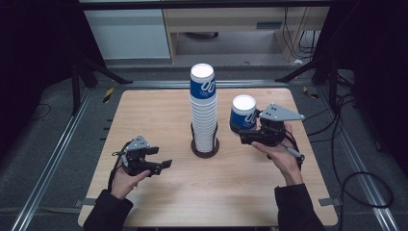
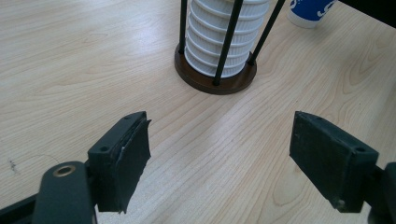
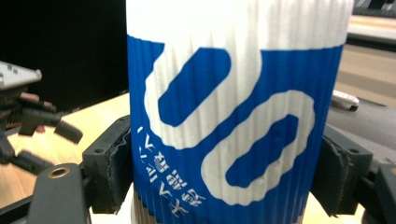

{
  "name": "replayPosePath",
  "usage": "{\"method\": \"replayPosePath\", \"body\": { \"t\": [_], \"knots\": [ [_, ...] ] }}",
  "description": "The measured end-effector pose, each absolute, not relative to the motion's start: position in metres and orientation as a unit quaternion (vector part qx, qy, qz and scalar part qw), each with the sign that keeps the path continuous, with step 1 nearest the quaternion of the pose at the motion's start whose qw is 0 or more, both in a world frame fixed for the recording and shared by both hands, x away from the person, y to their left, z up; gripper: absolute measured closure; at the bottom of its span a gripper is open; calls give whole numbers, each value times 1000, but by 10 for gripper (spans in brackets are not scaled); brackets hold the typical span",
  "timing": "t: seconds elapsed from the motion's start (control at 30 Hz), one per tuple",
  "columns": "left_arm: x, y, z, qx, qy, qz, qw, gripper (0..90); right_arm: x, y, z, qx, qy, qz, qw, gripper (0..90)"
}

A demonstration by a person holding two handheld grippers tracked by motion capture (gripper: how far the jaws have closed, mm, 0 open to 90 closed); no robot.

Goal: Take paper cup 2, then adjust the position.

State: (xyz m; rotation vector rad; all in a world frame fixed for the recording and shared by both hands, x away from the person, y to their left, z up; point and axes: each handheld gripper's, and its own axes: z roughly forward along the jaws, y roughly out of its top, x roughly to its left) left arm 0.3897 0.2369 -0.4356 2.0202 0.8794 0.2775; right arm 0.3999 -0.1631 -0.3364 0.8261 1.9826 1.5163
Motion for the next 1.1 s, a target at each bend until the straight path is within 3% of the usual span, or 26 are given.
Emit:
{"method": "replayPosePath", "body": {
  "t": [0.37,1.1],
  "knots": [
    [389,236,-435,819,349,103,443,199,393,-165,-371,295,760,535,222,204],
    [377,224,-422,832,311,99,448,197,385,-133,-404,227,826,480,187,204]
  ]
}}
